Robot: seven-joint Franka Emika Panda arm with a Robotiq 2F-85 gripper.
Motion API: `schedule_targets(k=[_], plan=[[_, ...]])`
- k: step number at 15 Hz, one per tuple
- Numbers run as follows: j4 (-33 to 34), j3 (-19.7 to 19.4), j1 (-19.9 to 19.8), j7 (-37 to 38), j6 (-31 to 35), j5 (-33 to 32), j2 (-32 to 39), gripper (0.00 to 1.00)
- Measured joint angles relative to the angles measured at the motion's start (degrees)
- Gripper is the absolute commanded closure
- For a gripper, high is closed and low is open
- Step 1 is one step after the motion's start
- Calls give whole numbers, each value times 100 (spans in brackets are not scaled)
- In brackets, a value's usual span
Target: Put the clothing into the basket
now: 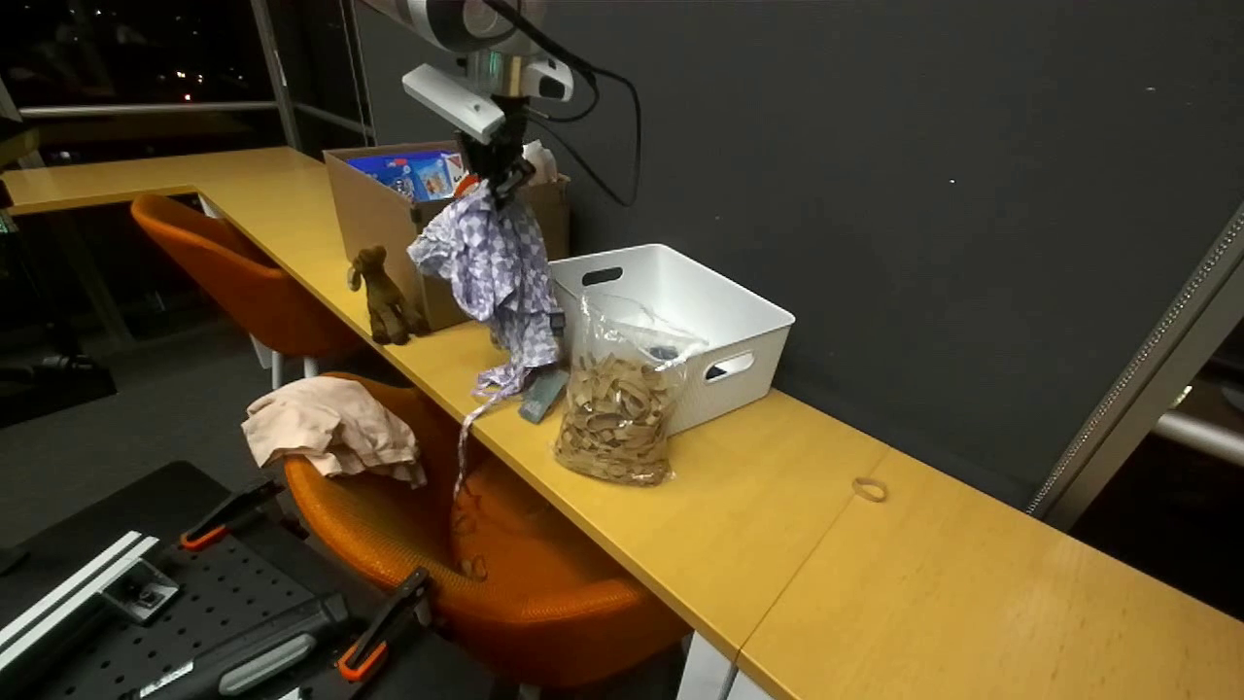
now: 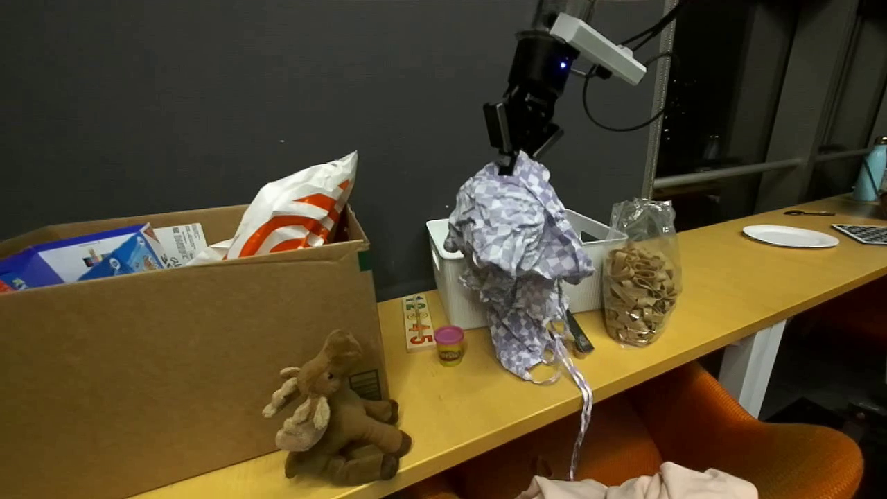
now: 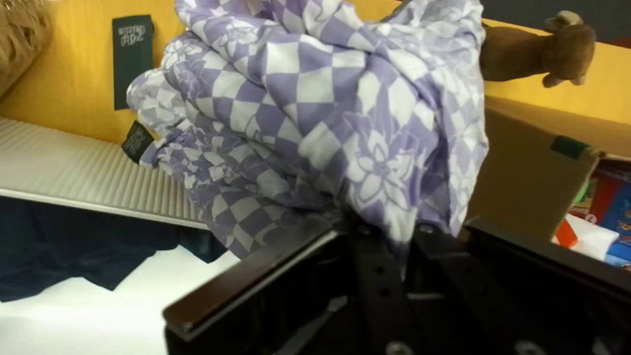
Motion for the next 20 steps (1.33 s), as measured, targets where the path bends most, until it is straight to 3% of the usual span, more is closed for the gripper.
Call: schedule_targets(k=[5, 7, 11, 18, 19, 20], plan=[[1231, 94, 635, 431, -300, -511, 596, 97], [1803, 36, 660, 499, -373, -670, 815, 97], [2693, -216, 239, 497, -558, -696, 960, 97], [3507, -888, -761, 300, -541, -911, 1138, 97], [3605, -997, -802, 290, -446, -1058, 1216, 65], [3687, -1086, -805, 291, -357, -1196, 1303, 64]])
